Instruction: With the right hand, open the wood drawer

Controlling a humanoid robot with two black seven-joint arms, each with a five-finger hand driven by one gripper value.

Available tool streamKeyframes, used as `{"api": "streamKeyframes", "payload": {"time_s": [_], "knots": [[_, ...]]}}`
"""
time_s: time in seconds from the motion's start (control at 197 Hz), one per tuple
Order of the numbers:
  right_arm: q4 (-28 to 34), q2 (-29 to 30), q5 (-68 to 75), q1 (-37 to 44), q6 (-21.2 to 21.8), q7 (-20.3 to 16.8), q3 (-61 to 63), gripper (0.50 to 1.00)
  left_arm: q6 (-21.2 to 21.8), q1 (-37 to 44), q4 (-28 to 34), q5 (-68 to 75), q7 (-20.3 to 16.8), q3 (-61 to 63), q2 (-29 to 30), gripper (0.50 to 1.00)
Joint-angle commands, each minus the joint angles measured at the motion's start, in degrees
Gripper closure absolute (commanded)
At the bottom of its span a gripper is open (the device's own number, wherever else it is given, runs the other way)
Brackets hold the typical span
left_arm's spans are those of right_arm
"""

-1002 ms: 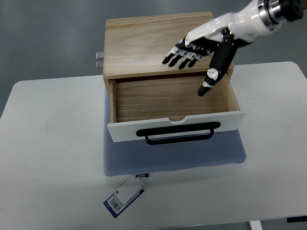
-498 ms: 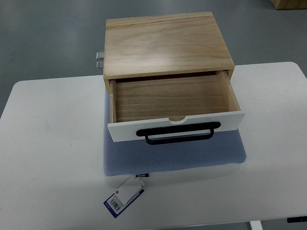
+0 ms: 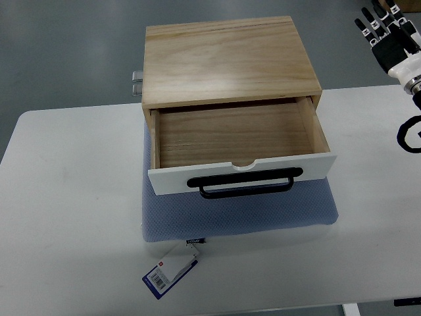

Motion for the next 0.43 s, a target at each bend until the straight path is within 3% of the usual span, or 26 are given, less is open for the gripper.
{"api": "streamKeyframes", "payload": {"time_s": [0.0,0.427], "knots": [[-0.09,2.1,0.99,-1.95,0.0,0.12,1.94,0.556,0.0,0.0,-0.01,-0.08,0.01,-0.05,0.0,0.5],[0.0,3.5,0.9,-3.27,0.0,0.12,2.82,0.556,0.0,0.0,-0.09,-0.08,0.01,-0.05,0.0,0.5]]}}
